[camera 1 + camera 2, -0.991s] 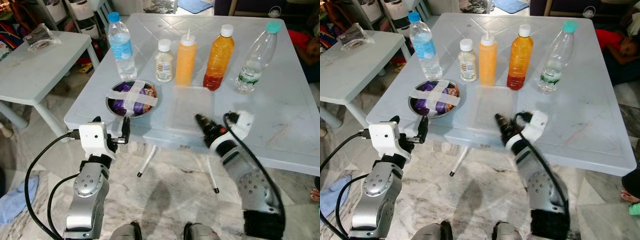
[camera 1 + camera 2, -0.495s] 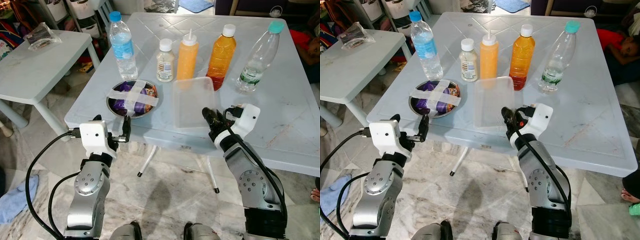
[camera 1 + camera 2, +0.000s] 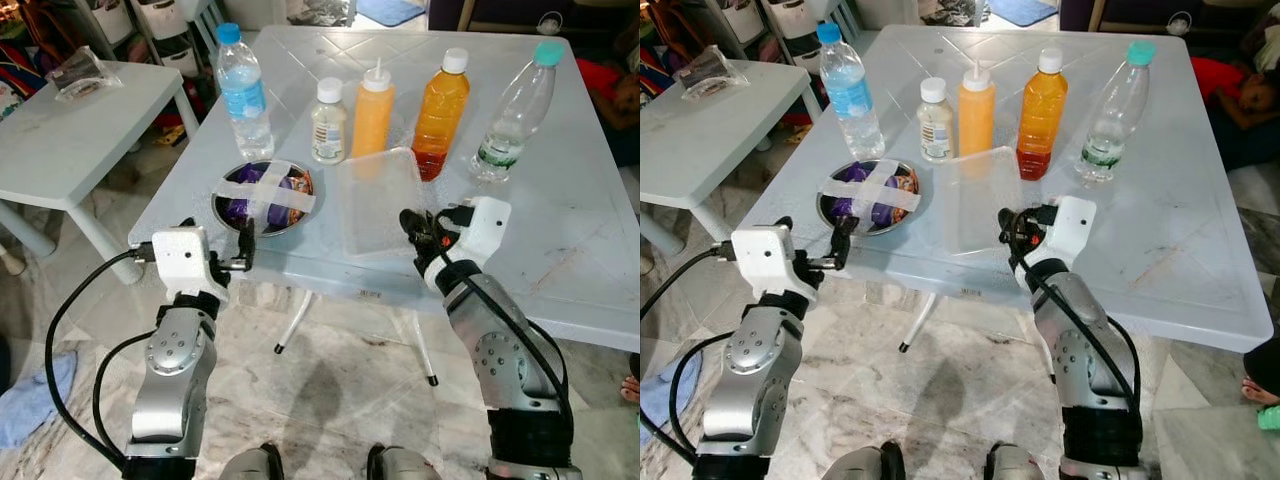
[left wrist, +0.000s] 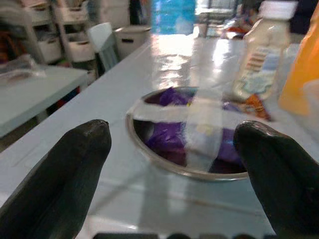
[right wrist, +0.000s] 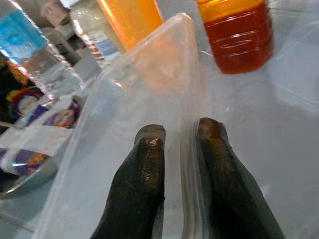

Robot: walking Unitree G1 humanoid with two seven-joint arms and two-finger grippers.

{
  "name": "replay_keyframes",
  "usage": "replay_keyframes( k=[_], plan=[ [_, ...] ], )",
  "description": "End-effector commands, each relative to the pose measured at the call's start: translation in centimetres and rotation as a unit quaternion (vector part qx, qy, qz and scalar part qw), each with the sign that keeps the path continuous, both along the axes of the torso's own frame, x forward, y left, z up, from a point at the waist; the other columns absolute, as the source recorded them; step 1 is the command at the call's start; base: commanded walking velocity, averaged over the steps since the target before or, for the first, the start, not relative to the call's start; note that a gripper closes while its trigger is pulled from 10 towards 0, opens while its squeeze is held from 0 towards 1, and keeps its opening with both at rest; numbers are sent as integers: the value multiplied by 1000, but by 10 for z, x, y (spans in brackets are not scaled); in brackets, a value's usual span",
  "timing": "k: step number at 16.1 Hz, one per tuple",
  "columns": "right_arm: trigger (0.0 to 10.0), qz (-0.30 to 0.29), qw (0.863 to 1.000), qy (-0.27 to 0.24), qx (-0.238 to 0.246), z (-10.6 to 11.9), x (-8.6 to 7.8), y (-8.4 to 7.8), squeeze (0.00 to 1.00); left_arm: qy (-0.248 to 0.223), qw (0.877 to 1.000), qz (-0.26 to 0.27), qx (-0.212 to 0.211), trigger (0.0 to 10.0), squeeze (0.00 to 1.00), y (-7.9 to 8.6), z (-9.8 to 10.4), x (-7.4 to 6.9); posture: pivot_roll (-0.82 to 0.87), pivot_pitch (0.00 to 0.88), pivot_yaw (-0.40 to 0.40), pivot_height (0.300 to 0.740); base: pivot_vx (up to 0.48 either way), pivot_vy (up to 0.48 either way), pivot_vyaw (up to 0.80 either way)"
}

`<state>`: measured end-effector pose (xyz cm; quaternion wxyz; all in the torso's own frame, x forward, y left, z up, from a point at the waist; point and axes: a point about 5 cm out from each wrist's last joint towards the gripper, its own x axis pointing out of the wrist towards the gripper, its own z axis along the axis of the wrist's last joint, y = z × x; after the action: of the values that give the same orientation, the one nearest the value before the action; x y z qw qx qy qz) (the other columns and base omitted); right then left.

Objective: Restocking fridge

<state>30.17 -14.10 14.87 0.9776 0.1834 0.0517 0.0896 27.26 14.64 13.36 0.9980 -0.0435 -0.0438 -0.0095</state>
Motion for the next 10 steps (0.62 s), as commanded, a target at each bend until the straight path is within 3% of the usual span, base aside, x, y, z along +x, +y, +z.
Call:
replay_keyframes(
  k=[1,3,7,8,9,10],
  plan=[
    [10000,-25,998,49,-32,-19,-5,-5,0,27,999,17,-3,10000,0,5,-10,-4,-65,168,75,740,0,0,0],
    [10000,-4,999,11,-37,-17,-6,-3,0,34,999,9,-10,10000,0,-2,-14,-9,-62,169,75,740,0,0,0],
    [10000,11,999,12,-38,-22,-16,-2,0,45,999,18,-10,10000,0,-2,-18,-11,-72,156,75,740,0,0,0],
    [1059,5,1000,-6,-21,-20,-16,-2,0,48,998,32,2,10000,0,3,-21,-11,-77,147,77,740,0,0,0],
    [0,6,1000,-11,-21,-18,-15,-3,0,49,998,38,11,10000,0,5,-22,-11,-78,146,77,740,0,0,0],
    [0,6,999,-17,-32,-16,-13,-3,0,50,998,37,13,10000,0,5,-23,-11,-81,145,77,740,0,0,0]
  ],
)
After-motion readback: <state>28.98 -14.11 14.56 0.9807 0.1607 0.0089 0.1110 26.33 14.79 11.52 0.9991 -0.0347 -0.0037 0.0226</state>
